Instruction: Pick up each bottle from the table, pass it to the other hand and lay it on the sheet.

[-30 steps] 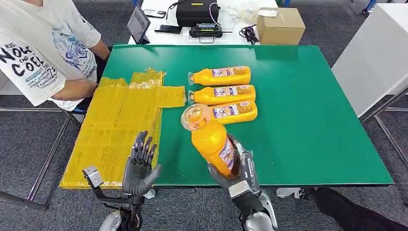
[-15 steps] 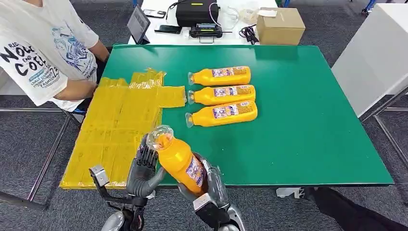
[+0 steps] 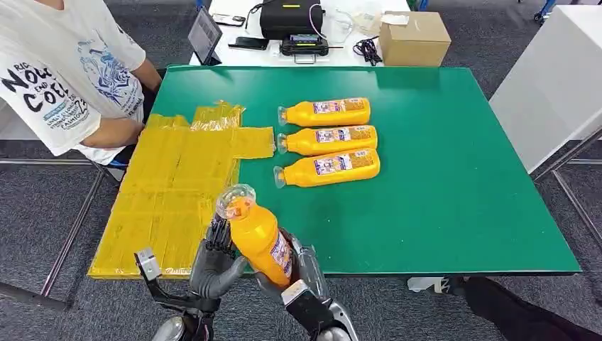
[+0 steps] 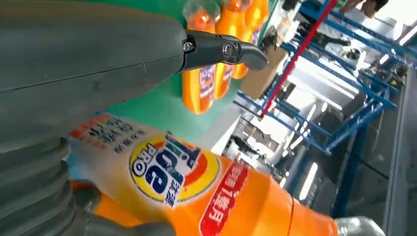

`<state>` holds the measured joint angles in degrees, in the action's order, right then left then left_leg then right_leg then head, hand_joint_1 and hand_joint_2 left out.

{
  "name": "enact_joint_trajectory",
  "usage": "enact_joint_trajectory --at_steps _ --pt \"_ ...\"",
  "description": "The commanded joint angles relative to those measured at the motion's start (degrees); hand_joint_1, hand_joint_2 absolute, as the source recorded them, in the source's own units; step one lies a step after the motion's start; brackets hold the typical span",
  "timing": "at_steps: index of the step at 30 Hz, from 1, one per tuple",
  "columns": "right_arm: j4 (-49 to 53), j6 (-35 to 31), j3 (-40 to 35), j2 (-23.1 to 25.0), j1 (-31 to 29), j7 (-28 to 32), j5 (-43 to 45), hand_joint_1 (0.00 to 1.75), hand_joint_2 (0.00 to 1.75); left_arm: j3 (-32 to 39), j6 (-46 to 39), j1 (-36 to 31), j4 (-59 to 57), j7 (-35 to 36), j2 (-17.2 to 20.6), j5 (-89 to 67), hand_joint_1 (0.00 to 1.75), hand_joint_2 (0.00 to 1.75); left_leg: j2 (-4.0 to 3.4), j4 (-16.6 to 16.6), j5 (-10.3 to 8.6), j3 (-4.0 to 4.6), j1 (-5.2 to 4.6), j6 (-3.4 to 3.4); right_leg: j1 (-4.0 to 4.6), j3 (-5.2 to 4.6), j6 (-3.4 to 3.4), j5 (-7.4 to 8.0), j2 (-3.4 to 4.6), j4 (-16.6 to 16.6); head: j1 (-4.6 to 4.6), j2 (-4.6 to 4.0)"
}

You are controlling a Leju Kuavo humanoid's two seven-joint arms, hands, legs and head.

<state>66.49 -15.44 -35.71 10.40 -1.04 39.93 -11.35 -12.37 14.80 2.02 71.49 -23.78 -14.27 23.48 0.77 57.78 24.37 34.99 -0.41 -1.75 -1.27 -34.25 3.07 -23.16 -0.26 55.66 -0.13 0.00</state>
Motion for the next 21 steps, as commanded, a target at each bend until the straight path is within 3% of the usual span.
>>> enact_joint_trajectory --at_steps 1,7,11,15,17,18,21 --pt "0.7 2.1 4.7 -0.2 -0.4 0.1 1.3 1.75 1.75 -2.1 1.8 0.1 1.4 -0.6 1.9 0.2 0.00 1.75 -0.10 0.0 0.09 -0.18 0.08 0.11 0.10 0.18 -0.13 -0.05 0.06 0.0 0.00 0.00" --pt "4.7 4.6 11.8 0.3 2.3 0.1 3.7 1.75 1.75 -2.3 5.5 1.7 4.6 -3.0 1.9 -1.1 0.00 1.75 0.00 0.0 0.08 -0.16 0.07 0.10 0.08 0.18 -0.12 -0.08 -0.03 0.0 0.00 0.00" --pt "3.4 5.4 11.9 0.7 1.9 0.1 2.7 1.75 1.75 -2.7 5.6 1.7 4.7 -3.5 2.1 -2.6 0.00 1.75 -0.04 0.0 0.07 -0.15 0.04 0.09 0.05 0.15 -0.10 -0.06 0.02 0.0 0.00 0.00" --pt "-5.5 9.3 7.6 2.7 -1.5 -1.3 -3.5 1.75 1.75 -2.9 7.0 0.1 2.4 -2.7 1.9 -3.1 0.00 1.75 -0.13 0.0 0.12 -0.30 0.11 0.14 0.12 0.30 -0.17 -0.07 0.09 -0.1 0.00 0.00" --pt "-10.7 8.4 4.4 3.8 -3.6 -1.5 -7.6 1.75 1.75 -3.3 7.0 -1.0 0.8 -1.8 2.1 -4.4 0.00 1.75 -0.14 -0.1 0.04 -0.17 0.05 0.09 0.06 0.14 -0.11 0.00 0.11 -0.1 0.00 0.00" --pt "-13.5 4.5 1.3 4.3 -4.8 -1.9 -13.0 1.75 1.75 -3.4 6.8 -1.5 -0.4 -1.4 2.0 -5.0 0.00 1.75 -0.26 -0.1 0.10 -0.35 0.13 0.17 0.15 0.30 -0.19 -0.02 0.21 -0.1 0.00 0.00" --pt "-17.8 6.0 -3.2 5.1 -7.2 -2.6 -16.2 1.75 1.75 -3.5 6.1 -2.6 -2.6 -0.9 2.0 -6.6 0.00 1.75 -0.27 -0.1 0.08 -0.35 0.13 0.15 0.15 0.29 -0.17 0.00 0.22 -0.1 0.00 0.00"
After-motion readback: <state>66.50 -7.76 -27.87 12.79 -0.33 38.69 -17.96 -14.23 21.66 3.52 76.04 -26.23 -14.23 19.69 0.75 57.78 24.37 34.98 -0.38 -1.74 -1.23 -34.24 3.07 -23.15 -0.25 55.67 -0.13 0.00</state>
